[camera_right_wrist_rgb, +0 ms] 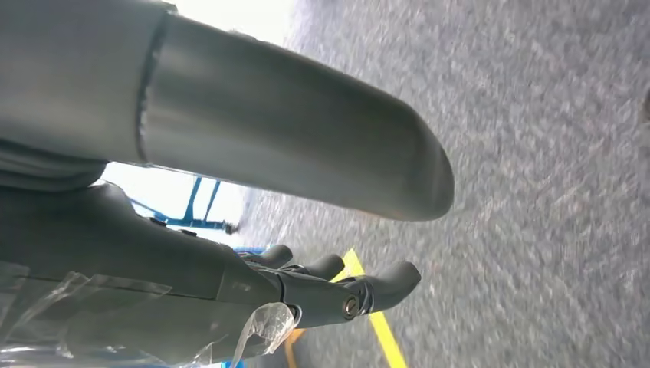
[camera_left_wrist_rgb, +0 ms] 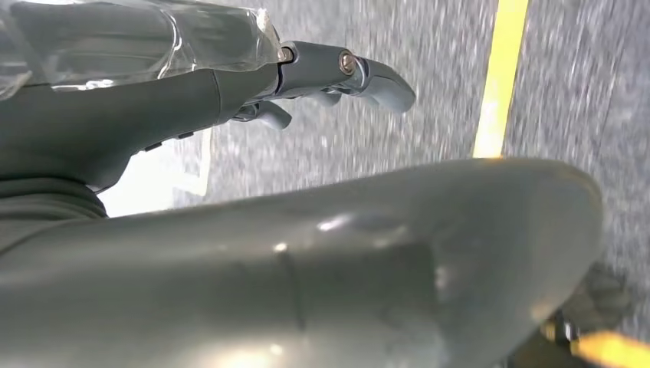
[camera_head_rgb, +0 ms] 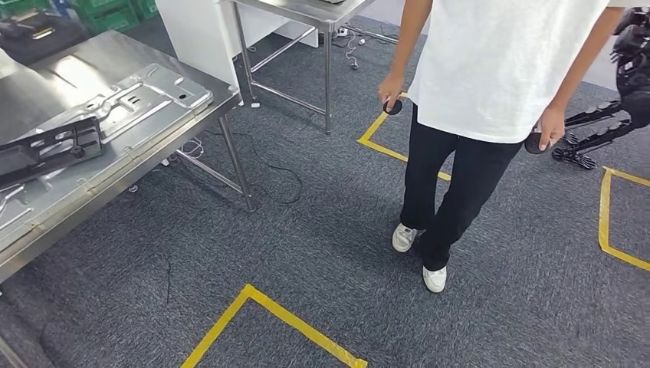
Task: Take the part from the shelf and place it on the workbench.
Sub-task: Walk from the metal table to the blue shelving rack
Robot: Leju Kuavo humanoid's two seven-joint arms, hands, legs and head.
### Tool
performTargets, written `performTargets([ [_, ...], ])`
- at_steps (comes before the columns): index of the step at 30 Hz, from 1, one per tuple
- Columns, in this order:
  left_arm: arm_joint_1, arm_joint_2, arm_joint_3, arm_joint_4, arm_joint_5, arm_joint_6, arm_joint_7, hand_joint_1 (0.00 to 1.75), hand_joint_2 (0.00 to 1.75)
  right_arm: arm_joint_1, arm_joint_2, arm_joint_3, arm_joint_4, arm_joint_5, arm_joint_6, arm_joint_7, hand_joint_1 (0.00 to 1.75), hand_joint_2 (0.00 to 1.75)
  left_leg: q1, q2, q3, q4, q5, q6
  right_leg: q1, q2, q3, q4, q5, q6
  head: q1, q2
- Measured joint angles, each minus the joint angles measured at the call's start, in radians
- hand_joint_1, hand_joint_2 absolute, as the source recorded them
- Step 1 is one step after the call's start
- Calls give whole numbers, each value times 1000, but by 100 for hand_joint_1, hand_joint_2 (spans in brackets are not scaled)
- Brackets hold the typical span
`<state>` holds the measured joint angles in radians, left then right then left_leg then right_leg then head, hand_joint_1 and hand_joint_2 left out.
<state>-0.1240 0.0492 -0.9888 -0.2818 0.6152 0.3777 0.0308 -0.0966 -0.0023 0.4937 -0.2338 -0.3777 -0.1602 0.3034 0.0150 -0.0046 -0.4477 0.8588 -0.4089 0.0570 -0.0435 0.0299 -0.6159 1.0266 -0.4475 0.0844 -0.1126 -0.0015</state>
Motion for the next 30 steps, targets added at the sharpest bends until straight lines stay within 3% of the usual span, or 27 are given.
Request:
performTargets([
  [2, 0, 3, 0, 0, 1, 0, -2, 0, 0, -2, 1, 0, 0, 0, 1, 3, 0, 0, -5, 28, 0, 1, -2, 4, 2, -15, -72, 152, -60, 2, 0, 0],
  [3, -1, 3, 0, 0, 2, 0, -4, 0, 0, -2, 1, 0, 0, 0, 2, 4, 0, 0, -6, 41, 1, 1, -3, 4, 2, -17, -88, 185, -64, 4, 0, 0],
  [4, -3, 3, 0, 0, 3, 0, -6, 0, 0, -2, 2, 1, 0, 0, 3, 4, 0, 0, -7, 53, 2, 1, -5, 3, 2, -20, -80, 173, -49, 4, 0, 0],
  [6, -8, 4, -1, 0, 3, 0, -10, 0, 0, -2, 2, 1, 0, 0, 3, 4, 0, 0, -7, 72, 9, 3, -11, -5, 1, -49, -5, 38, 17, 4, 0, 0],
  [8, -12, 8, -1, 0, 3, 0, -11, 0, 0, -3, 4, 1, 0, -1, 3, 3, 0, 0, -14, 89, 13, 7, -20, -17, 5, -91, 61, -91, 59, -2, -1, 0],
  [9, -13, 11, -1, 0, 3, -1, -9, 0, 0, -4, 6, 2, 0, -2, 3, 2, 0, 0, -19, 98, 14, 8, -25, -22, 7, -101, 72, -117, 63, -8, -2, 0],
  [11, -16, 14, -1, 0, 1, -3, -3, 0, 0, -3, 6, 2, 0, -4, 3, -2, 0, 0, -19, 118, 16, 9, -30, -28, 10, -82, 66, -120, 61, -25, -4, 0],
  [12, -17, 14, -2, 0, 1, -5, 0, 0, 0, -3, 5, 2, 0, -6, 3, -4, 0, 0, -15, 114, 16, 16, -39, -31, 11, -70, 64, -121, 62, -31, -4, 0],
  [14, -16, 13, -3, 0, 0, -8, 3, 0, 0, -5, 5, 2, 1, -8, 3, -8, 0, 0, -6, 73, -14, 91, -88, -35, 13, -48, 64, -122, 64, -43, -5, 0],
  [16, -12, 13, -6, 0, -1, -9, 5, 0, 0, -7, 4, 2, 1, -8, 3, -8, 0, 0, -4, 28, -88, 251, -163, -36, 16, -26, 65, -123, 64, -50, -5, 0],
  [17, -9, 14, -8, 0, 0, -9, 7, 0, 0, -7, 4, 2, 1, -9, 3, -9, 0, 0, -4, 21, -127, 327, -188, -35, 18, -12, 65, -123, 64, -52, -5, 0],
  [18, -6, 14, -10, 0, 0, -9, 8, 0, 0, -7, 4, 2, 1, -9, 2, -9, 0, 0, -5, 17, -153, 368, -192, -32, 21, 3, 66, -122, 63, -53, -5, 0],
  [19, -4, 14, -12, 1, 0, -9, 10, 0, 0, -6, 4, 2, 1, -9, 2, -9, 0, 0, -6, 14, -161, 367, -174, -27, 23, 18, 67, -122, 63, -53, -5, 0],
  [20, -3, 14, -15, 1, 0, -10, 11, 0, 0, -6, 4, 2, 1, -10, 1, -9, 0, 0, -8, 9, -149, 321, -137, -21, 24, 33, 70, -122, 63, -53, -5, 0],
  [22, -3, 14, -18, 1, 0, -10, 12, 0, 0, -6, 5, 2, 1, -12, 0, -8, 0, 0, -12, -27, -93, 166, -49, -7, 25, 61, 73, -122, 63, -52, -5, 0],
  [23, -4, 14, -19, 1, 0, -10, 12, 0, 0, -7, 5, 2, 1, -13, 0, -6, 0, 0, -14, -44, -69, 100, -19, -5, 27, 75, 72, -120, 63, -51, -5, 0],
  [25, -4, 15, -20, 1, 0, -8, 11, 0, 0, -5, 5, 2, 1, -16, -1, -1, 0, 0, -17, -57, -51, 45, 1, -10, 28, 101, 65, -117, 64, -48, -5, 0],
  [26, -6, 14, -21, 1, 0, -7, 11, 0, 0, -3, 4, 2, 2, -18, -2, 2, 0, 0, -18, -46, -50, 41, 2, -13, 27, 112, 62, -117, 66, -44, -5, 0],
  [27, -8, 14, -21, 1, 0, -6, 11, 0, 0, -1, 4, 2, 2, -19, -2, 4, 0, 0, -19, -35, -49, 39, 4, -11, 24, 112, 59, -113, 63, -40, -5, 0],
  [28, -11, 13, -22, 1, -1, -5, 10, 0, 0, 1, 3, 2, 3, -19, -3, 6, 0, 0, -18, -25, -47, 37, 6, -6, 25, 94, 52, -98, 52, -36, -4, 0],
  [30, -14, 12, -23, 1, -2, -5, 9, 0, 0, 1, 3, 2, 5, -20, -4, 8, 0, 0, -16, -2, -46, 34, 9, 4, 28, 31, 8, 3, -12, -29, -4, 0],
])
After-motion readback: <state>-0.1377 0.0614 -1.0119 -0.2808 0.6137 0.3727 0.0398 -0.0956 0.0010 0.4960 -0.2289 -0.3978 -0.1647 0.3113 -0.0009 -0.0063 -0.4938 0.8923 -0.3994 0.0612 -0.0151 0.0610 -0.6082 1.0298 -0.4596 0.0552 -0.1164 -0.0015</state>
